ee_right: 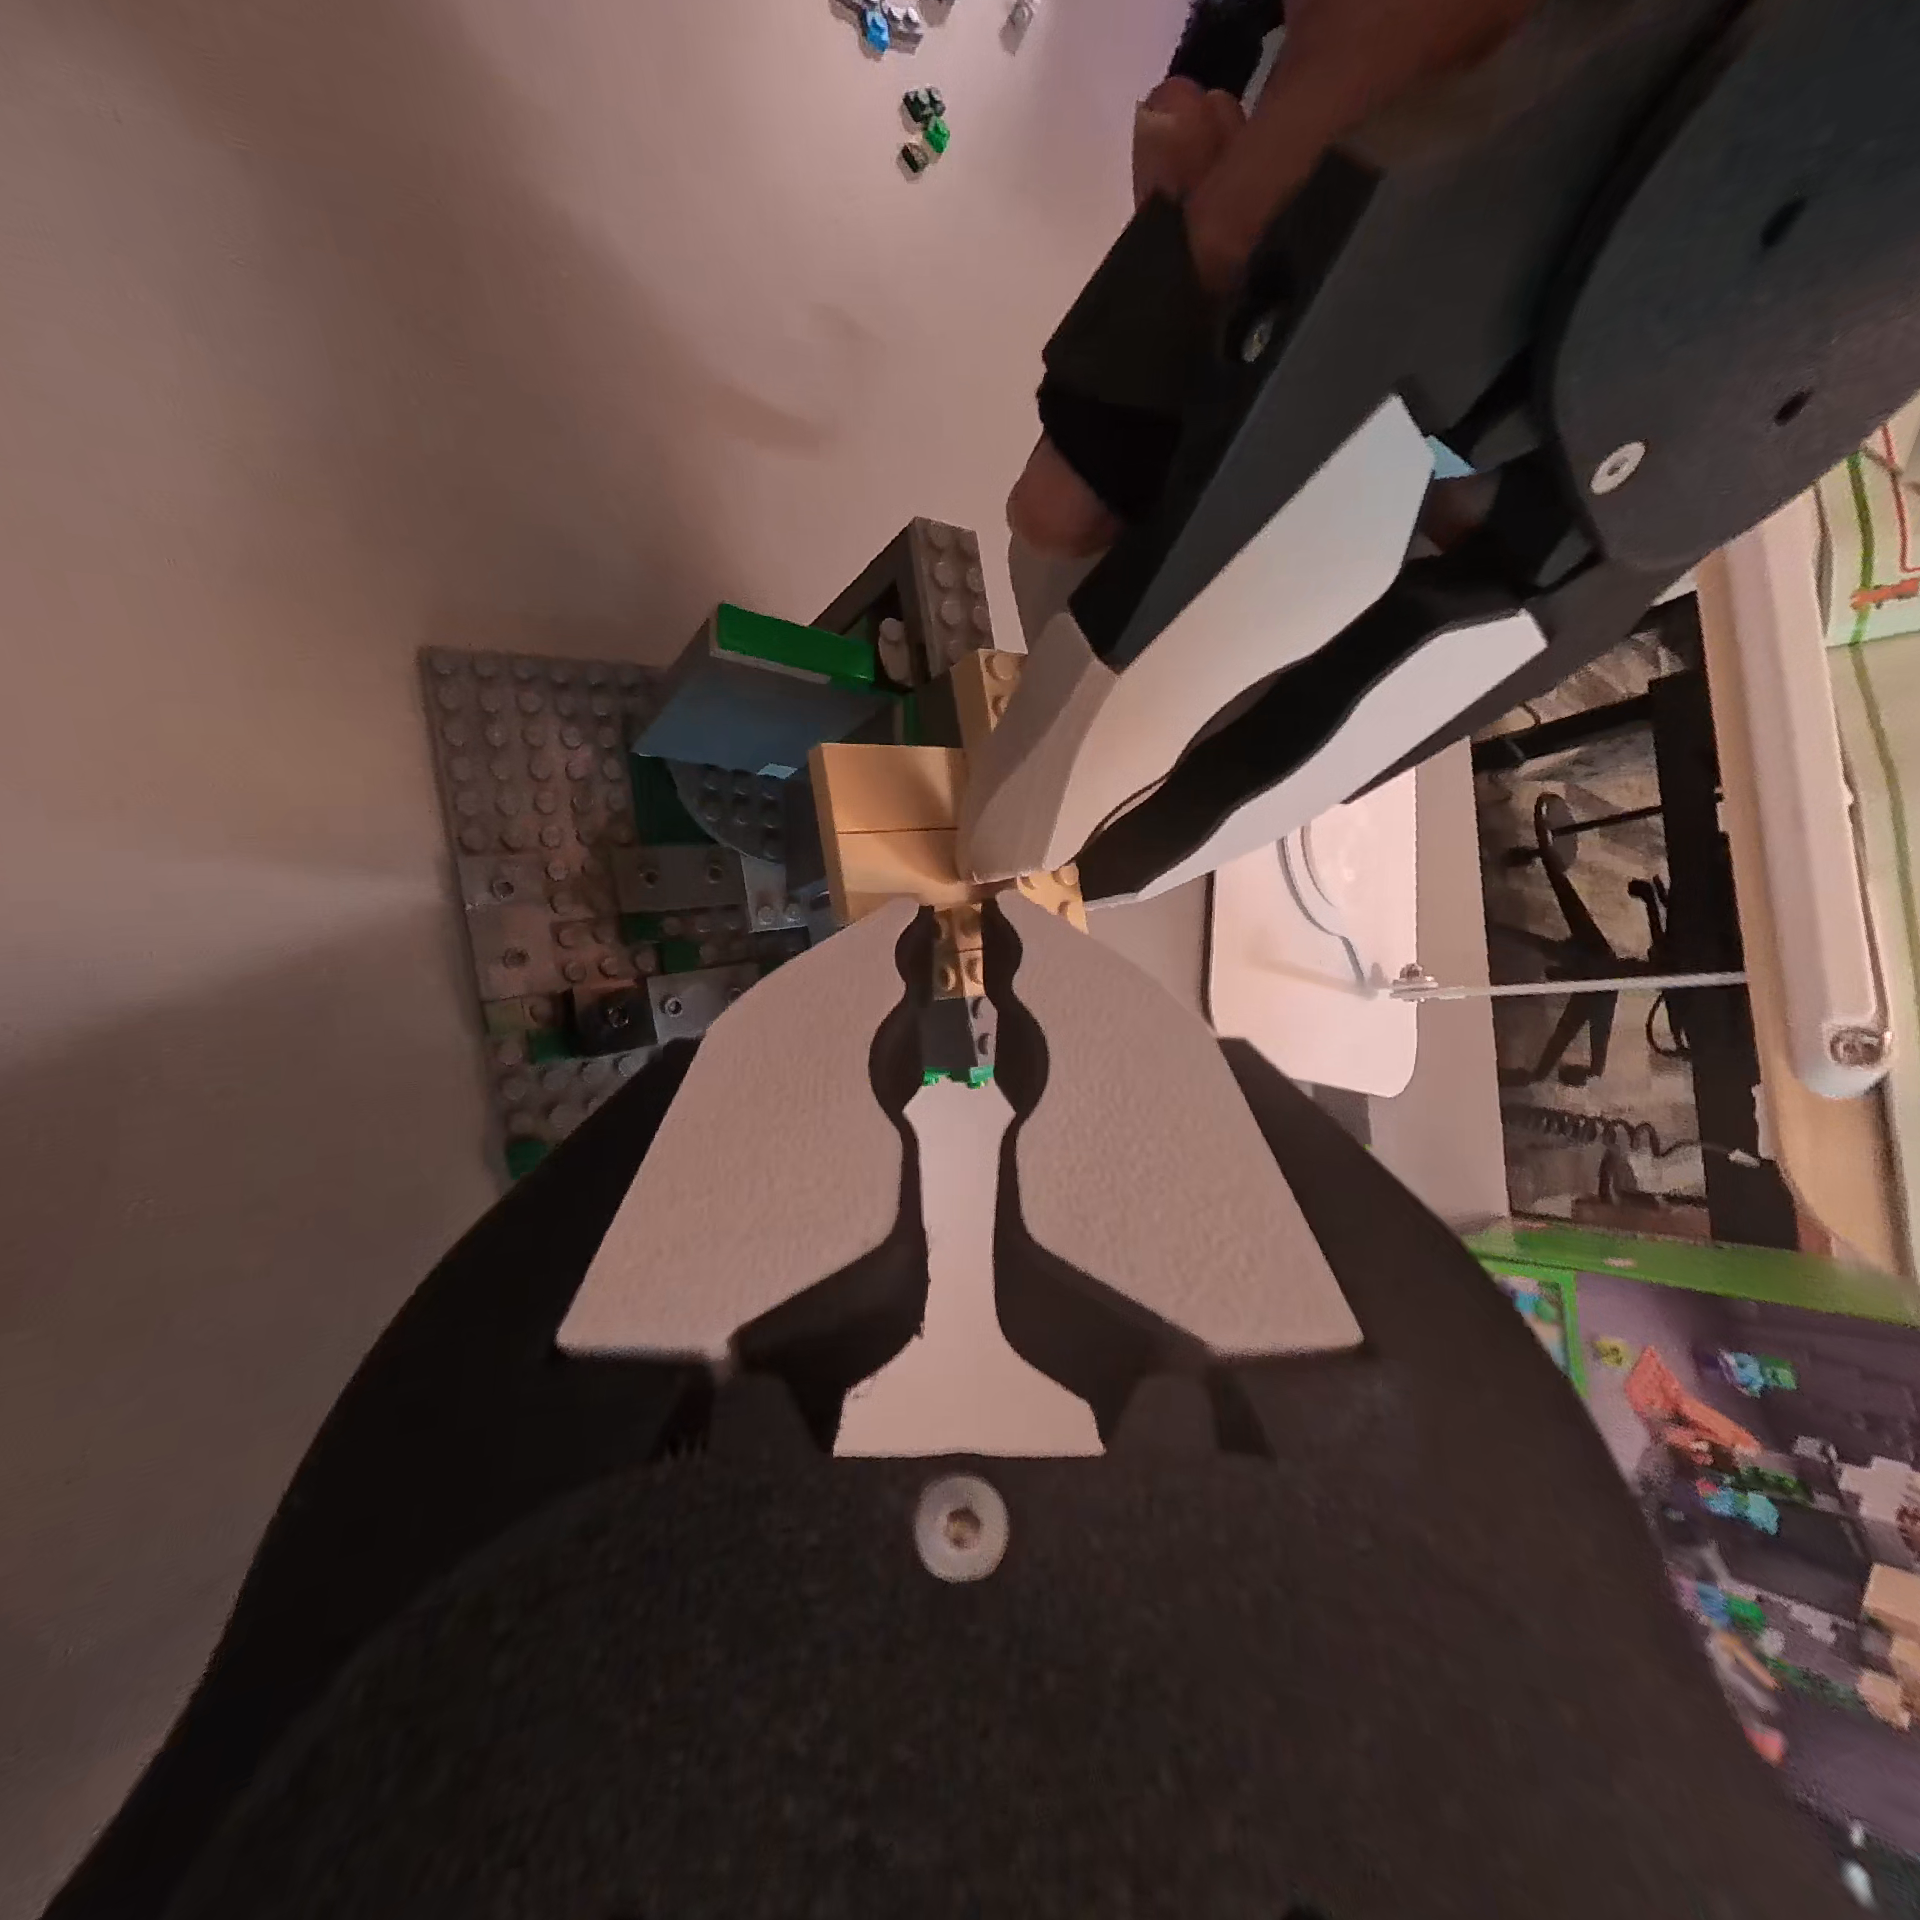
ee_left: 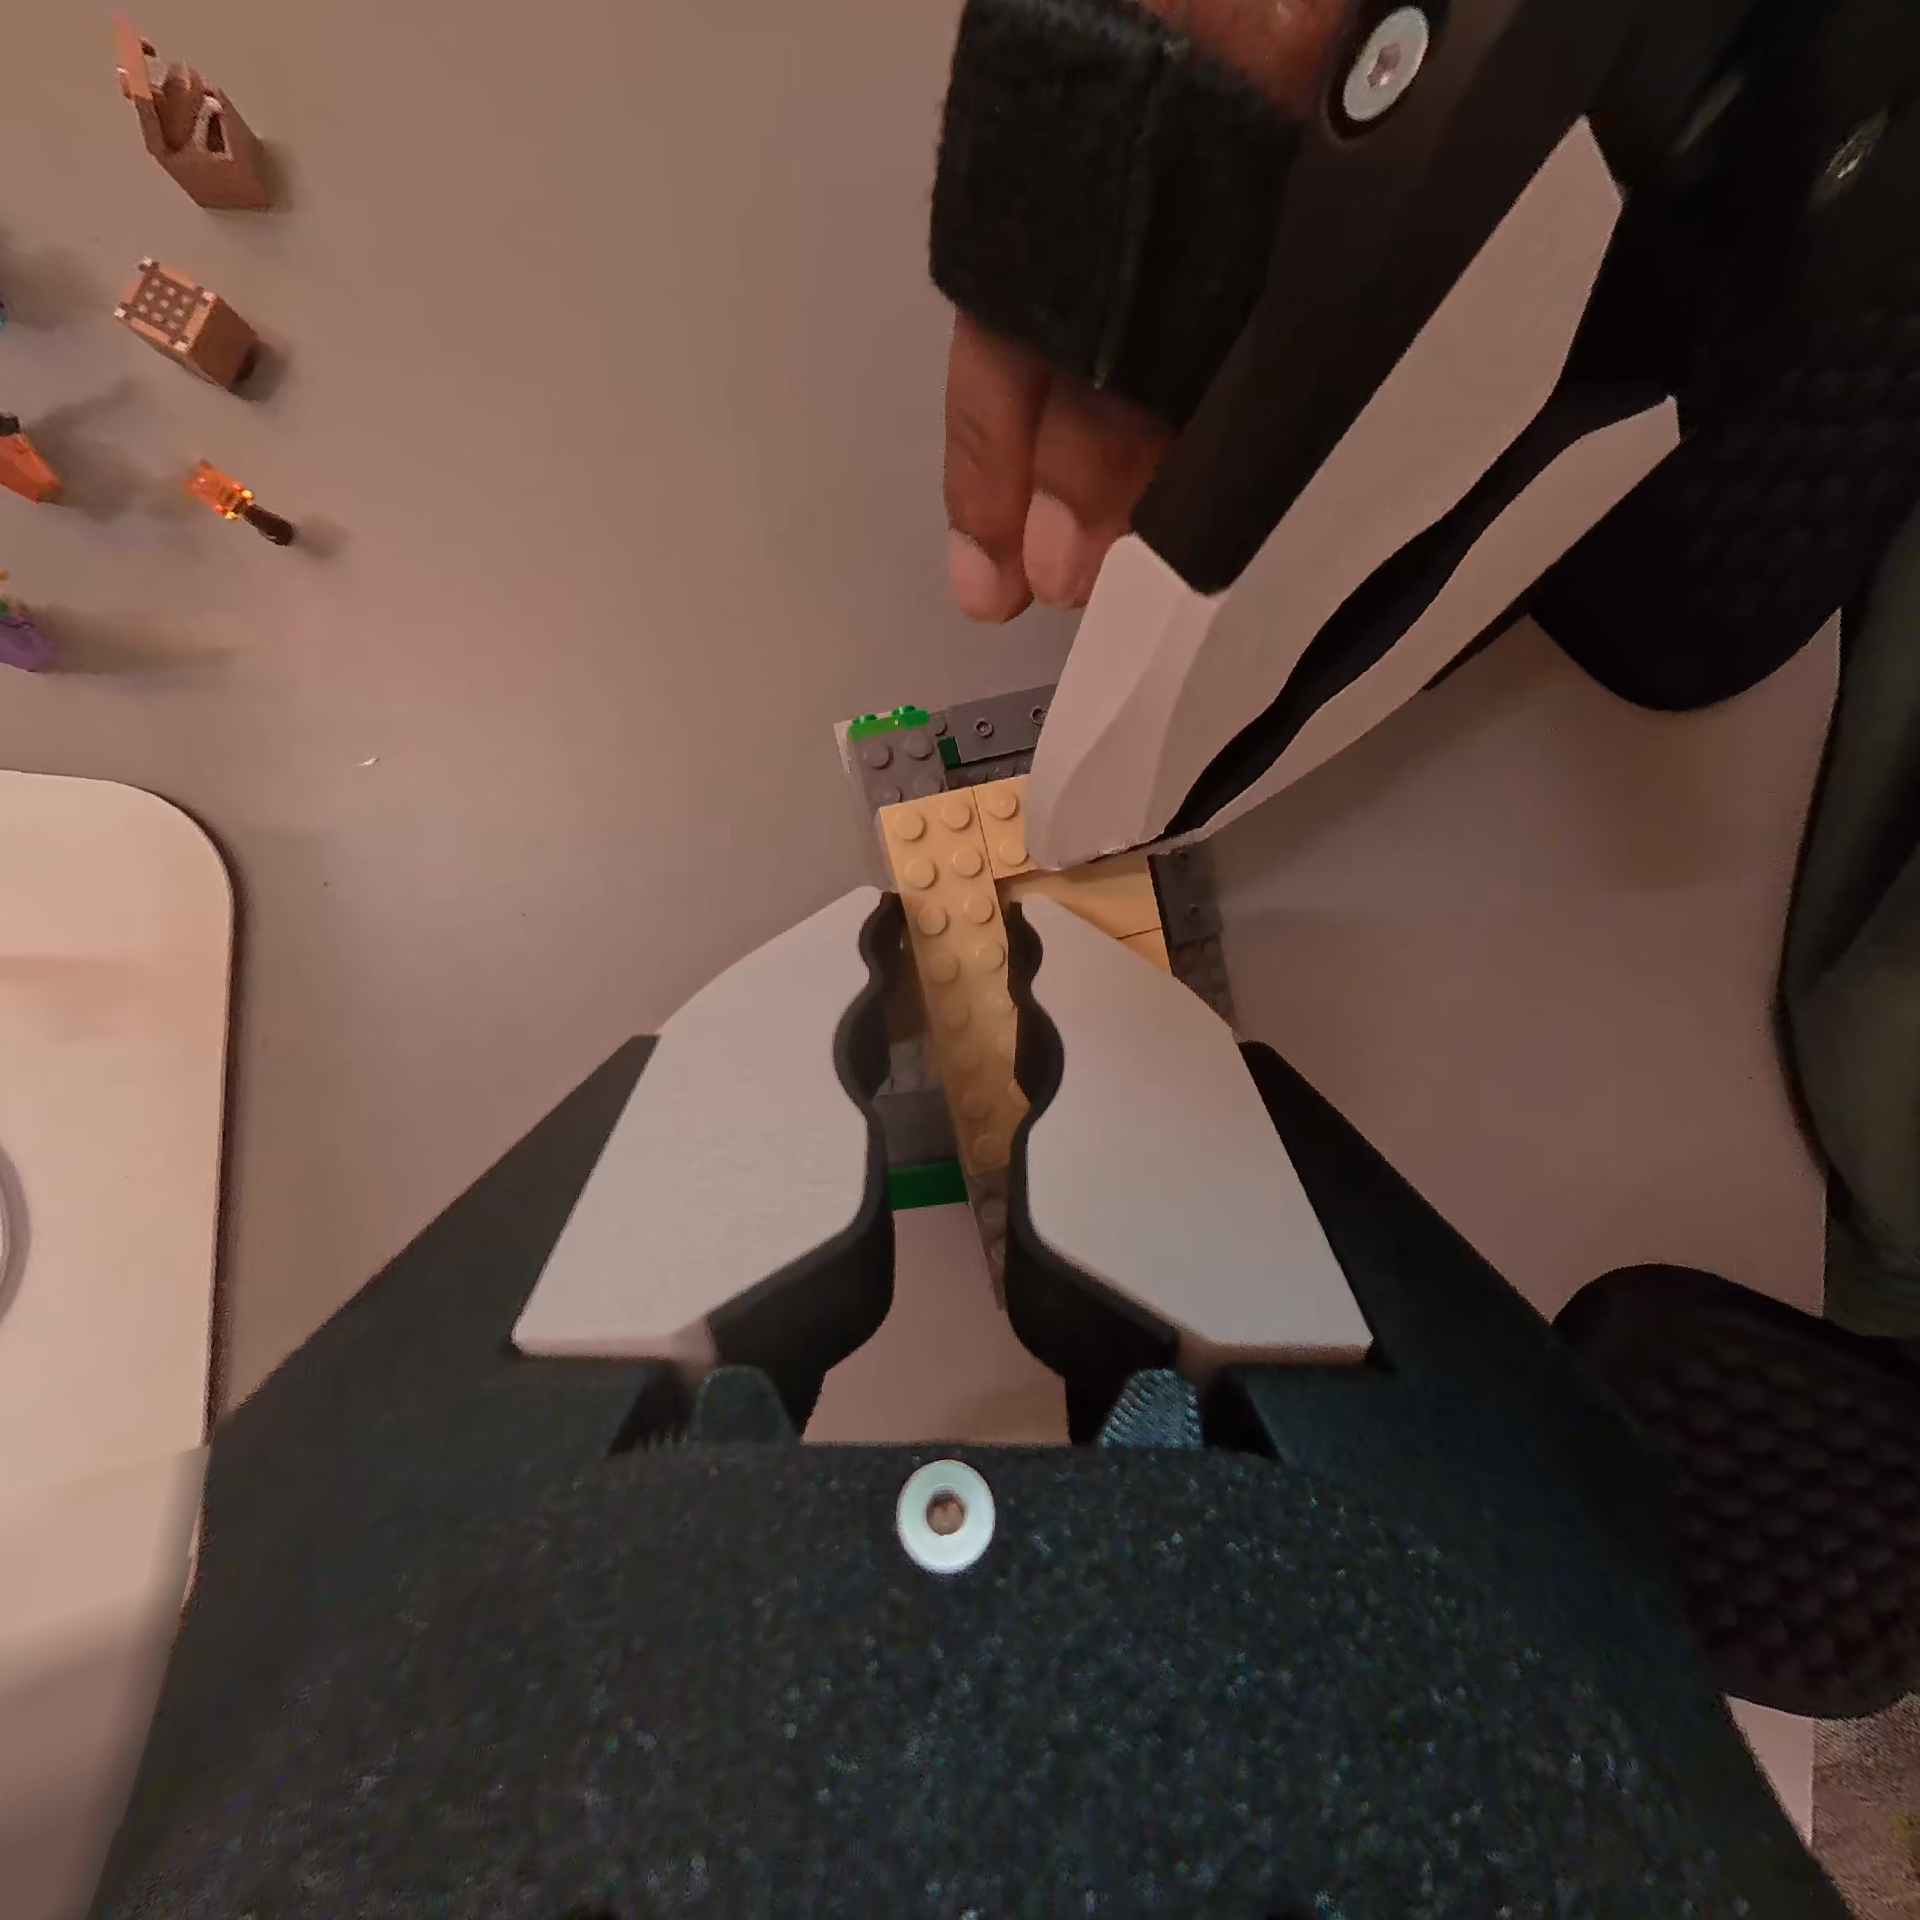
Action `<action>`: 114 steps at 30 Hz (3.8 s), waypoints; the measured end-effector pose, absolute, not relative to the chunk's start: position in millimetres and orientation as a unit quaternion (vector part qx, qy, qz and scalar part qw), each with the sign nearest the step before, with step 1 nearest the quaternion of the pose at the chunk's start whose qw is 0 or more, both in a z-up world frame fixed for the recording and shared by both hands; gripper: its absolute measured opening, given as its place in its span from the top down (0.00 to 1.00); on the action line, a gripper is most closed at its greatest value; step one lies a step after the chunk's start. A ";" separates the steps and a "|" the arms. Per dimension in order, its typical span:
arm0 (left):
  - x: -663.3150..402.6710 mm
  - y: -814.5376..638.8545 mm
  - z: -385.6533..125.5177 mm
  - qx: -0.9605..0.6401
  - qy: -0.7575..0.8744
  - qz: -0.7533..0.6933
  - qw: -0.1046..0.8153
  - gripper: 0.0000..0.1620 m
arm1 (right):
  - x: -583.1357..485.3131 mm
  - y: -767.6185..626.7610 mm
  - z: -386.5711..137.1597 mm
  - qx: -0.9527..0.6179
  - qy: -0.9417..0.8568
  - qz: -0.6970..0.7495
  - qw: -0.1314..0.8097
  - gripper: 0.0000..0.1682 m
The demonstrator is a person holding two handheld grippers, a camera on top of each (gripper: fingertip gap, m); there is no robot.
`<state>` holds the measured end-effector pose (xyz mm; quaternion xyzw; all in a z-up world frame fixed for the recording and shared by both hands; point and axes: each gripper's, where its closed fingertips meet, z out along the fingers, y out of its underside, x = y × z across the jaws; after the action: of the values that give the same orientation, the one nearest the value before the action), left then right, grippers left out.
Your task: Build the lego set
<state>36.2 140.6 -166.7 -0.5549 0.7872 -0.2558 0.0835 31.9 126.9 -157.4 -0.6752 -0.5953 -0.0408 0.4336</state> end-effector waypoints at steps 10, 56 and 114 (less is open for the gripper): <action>35.9 140.1 -166.9 -0.555 0.787 -0.256 0.085 0.88 | 33.2 127.5 -157.3 -0.740 -0.493 -0.006 0.457 0.95; 17.8 137.2 -117.9 -0.551 0.743 -0.300 0.234 0.87 | 38.5 141.4 -173.1 -0.682 -0.575 0.249 0.376 0.71; -47.1 137.9 -175.3 -0.611 0.505 -0.329 0.513 0.92 | 61.5 106.4 -169.4 -0.791 -0.263 0.175 0.523 0.69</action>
<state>-47.1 137.9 -175.3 -0.6113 0.5047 -0.3293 0.5130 61.5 106.4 -169.4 -0.7913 -0.2632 0.1752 0.5233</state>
